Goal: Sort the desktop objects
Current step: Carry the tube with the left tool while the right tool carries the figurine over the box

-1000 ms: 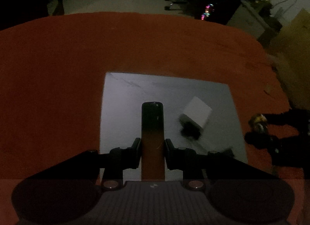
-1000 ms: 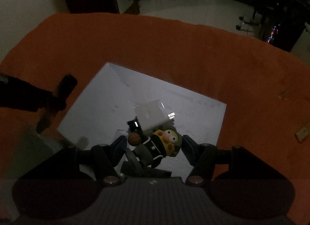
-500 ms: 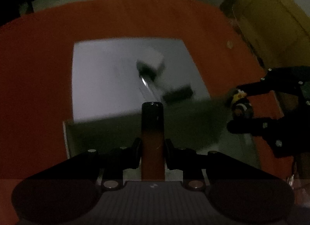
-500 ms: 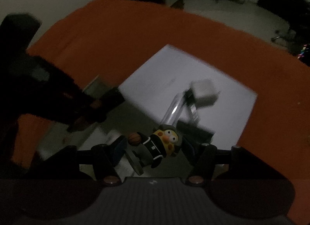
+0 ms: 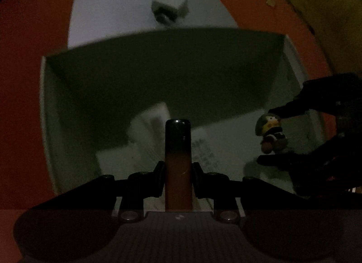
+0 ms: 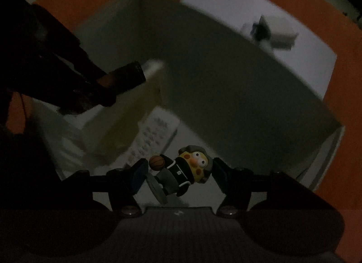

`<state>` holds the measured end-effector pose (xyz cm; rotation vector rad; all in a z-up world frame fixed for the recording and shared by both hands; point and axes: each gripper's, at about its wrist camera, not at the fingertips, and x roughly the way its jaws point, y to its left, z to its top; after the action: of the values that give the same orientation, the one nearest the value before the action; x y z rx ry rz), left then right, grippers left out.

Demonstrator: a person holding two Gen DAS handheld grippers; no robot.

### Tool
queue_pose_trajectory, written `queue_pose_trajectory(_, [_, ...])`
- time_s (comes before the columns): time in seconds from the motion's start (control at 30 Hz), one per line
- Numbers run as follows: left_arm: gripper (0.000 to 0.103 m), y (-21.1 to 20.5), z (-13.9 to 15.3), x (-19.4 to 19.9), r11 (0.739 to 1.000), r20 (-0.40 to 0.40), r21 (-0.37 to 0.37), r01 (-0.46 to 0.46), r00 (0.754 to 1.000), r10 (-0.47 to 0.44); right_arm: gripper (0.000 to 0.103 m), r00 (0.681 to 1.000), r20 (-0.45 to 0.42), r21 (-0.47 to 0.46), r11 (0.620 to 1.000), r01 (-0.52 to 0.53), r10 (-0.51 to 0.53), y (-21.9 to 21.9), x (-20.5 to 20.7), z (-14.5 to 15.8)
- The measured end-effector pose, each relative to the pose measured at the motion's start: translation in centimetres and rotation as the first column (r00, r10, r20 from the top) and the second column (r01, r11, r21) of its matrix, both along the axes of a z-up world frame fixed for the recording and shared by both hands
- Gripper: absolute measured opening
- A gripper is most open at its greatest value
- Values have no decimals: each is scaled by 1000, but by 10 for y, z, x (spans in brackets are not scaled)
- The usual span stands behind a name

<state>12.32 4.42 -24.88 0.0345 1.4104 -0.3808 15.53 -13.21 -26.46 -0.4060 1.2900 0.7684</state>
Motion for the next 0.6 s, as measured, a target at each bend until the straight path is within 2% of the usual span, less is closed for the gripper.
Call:
queue_pose_trajectory(0.2, [21, -10, -17, -6, 999, -7, 22, 25, 1000, -25, 65, 1000, -1, -50, 998, -30, 30, 8, -11, -31])
queue_pose_trajectory(0.43, [21, -12, -28, -5, 1000, 2, 27, 10, 1000, -10, 65, 999, 4, -58, 998, -39, 40, 20, -19, -44])
queue_pose_trajectory(0.6, [21, -15, -40, -6, 999, 14, 35, -7, 1000, 6, 65, 999, 24, -123, 992, -41, 44, 31, -24, -60])
